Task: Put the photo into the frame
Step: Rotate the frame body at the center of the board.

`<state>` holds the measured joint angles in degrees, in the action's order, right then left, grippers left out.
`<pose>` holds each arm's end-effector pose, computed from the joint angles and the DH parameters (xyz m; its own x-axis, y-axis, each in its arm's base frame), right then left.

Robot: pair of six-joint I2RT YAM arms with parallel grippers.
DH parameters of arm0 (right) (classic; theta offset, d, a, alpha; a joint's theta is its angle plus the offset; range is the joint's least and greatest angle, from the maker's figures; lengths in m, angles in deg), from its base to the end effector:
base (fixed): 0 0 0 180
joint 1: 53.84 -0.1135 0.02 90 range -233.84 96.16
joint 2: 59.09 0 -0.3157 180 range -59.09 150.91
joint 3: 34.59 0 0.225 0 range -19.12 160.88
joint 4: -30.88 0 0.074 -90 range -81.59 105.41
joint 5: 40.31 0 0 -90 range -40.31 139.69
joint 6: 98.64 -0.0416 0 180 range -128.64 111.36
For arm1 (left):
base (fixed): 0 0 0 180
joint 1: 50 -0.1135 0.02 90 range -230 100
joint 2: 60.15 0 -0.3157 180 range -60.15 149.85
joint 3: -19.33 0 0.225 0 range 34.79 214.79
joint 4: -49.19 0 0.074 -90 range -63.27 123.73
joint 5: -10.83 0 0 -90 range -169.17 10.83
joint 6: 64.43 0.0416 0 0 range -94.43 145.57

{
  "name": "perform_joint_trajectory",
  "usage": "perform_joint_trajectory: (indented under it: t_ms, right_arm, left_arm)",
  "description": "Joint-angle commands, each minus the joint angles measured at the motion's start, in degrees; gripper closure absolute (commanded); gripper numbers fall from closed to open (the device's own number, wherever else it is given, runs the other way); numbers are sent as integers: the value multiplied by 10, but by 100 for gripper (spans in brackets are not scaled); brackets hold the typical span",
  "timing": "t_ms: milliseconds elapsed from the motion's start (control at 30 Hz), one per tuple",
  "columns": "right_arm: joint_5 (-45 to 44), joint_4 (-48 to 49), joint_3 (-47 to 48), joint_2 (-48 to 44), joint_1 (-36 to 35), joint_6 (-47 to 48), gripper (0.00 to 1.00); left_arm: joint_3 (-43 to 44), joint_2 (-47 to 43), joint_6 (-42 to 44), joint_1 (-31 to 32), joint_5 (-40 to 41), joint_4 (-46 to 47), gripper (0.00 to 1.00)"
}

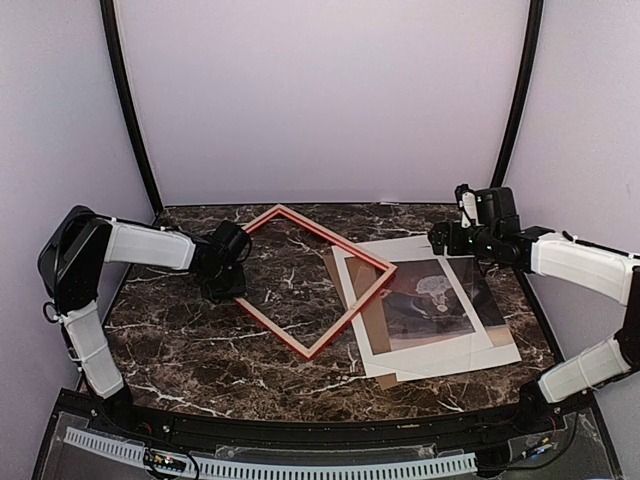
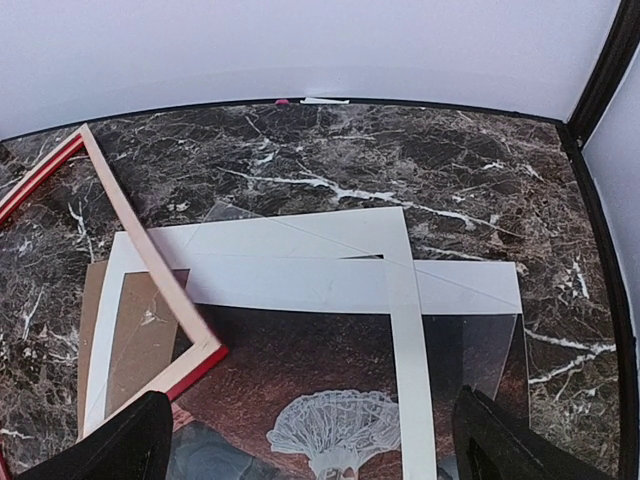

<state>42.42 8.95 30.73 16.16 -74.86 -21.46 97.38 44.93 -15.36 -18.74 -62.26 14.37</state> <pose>0.2438 0.0880 0.3192 -0.5371 0.0294 -0.8430 -0.1398 0.9825 0.1233 0.3108 -0.1745 0.2157 -0.8179 -0.2368 -0.5245 -0.2073 0.9715 -0.1153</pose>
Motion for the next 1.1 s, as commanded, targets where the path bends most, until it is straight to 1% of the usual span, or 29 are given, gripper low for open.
perform_joint_trajectory:
  t_ms: [0,133,267,433,500,533,567,600,633,667,767,800,900,967,1067]
  right_arm:
    - [-1,-3,14,16,-4,-13,1]
    - [2,-16,17,26,-4,-20,1]
    - [2,-43,34,54,-4,-26,1]
    - [-7,-98,60,94,-4,-43,1]
    - [-12,-117,61,105,-4,-50,1]
    - [-20,-123,58,110,-4,-53,1]
    - [-28,-128,57,115,-4,-54,1]
    - [-36,-133,55,119,-3,-55,1]
    - [-44,-137,55,123,-2,-58,1]
    - [-45,-141,55,126,3,-60,1]
    - [-30,-144,52,132,29,-64,1]
    - [-17,-142,50,132,42,-65,1]
    - [30,-131,47,136,90,-69,2]
    - [49,-133,51,145,112,-66,5]
    - [68,-136,45,152,135,-65,7]
  left_arm:
    - [-44,-25,79,-47,-3,-67,58]
    - [-49,-49,132,-88,4,-73,63]
    - [-28,-50,212,-113,42,-87,65]
    - [22,-4,286,-138,73,-126,66]
    - [43,14,322,-151,78,-138,66]
    - [53,18,354,-157,79,-138,66]
    - [56,23,372,-159,79,-136,65]
    - [57,24,414,-163,81,-125,65]
    - [57,24,435,-164,82,-117,65]
    - [53,23,476,-167,82,-100,65]
    - [45,19,541,-174,75,-57,63]
    - [49,21,562,-182,71,-45,63]
    - [63,29,586,-196,61,-29,59]
    - [72,35,596,-203,49,-17,53]
    - [87,35,596,-205,34,-6,40]
